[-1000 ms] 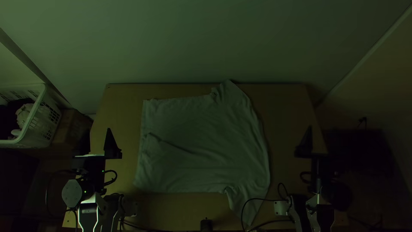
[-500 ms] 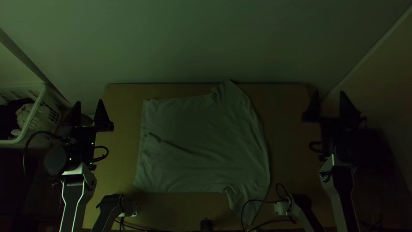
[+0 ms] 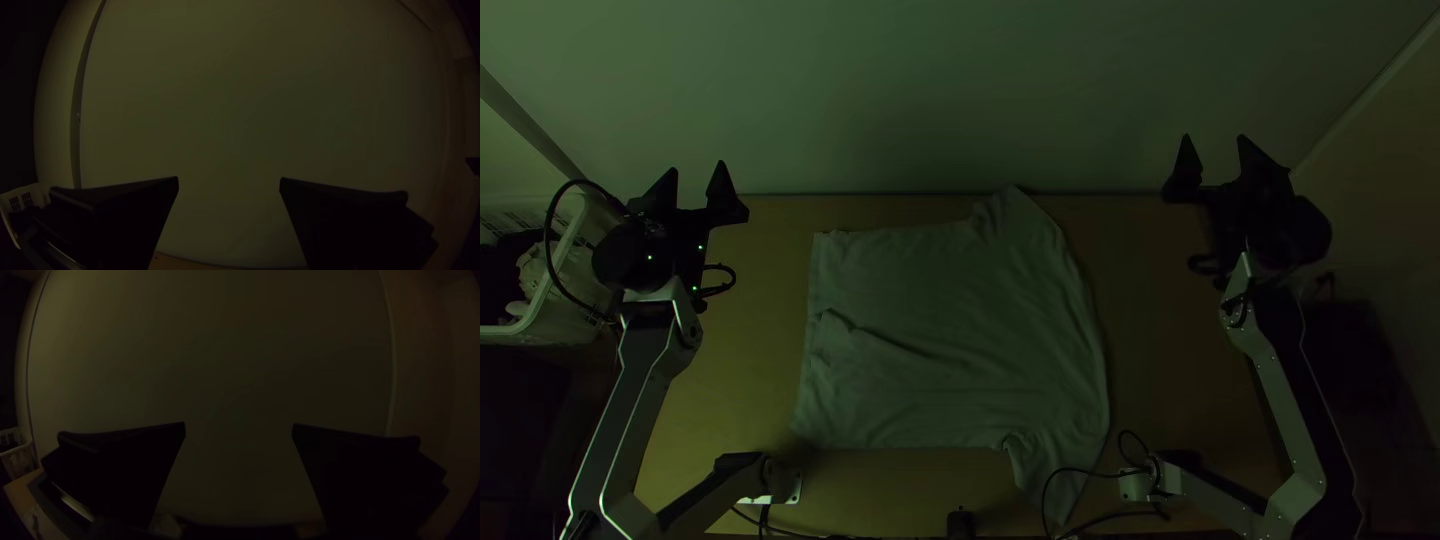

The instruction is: Fold the t-shirt

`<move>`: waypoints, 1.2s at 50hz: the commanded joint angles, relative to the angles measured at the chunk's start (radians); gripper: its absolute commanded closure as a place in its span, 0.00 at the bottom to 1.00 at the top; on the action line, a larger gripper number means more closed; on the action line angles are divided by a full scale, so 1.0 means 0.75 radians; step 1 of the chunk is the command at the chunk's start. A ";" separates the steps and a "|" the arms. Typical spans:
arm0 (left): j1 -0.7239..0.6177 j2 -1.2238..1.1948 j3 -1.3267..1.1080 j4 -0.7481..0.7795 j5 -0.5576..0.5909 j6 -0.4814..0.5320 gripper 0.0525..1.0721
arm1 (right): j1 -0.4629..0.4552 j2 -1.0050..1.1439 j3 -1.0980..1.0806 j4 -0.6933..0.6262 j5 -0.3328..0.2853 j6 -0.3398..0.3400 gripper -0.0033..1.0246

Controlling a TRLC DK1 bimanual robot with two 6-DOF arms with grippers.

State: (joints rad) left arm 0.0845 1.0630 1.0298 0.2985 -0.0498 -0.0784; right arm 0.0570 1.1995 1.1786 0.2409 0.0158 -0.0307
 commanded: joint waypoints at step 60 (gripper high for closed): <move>-0.021 1.150 0.869 -0.920 0.070 -0.051 0.06 | 0.141 1.215 1.151 -1.070 0.001 0.446 0.05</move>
State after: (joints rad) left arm 0.0612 1.8679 1.6527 -0.3569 -0.0109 -0.1047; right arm 0.1432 2.0823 2.0094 -0.5411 0.0185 0.2634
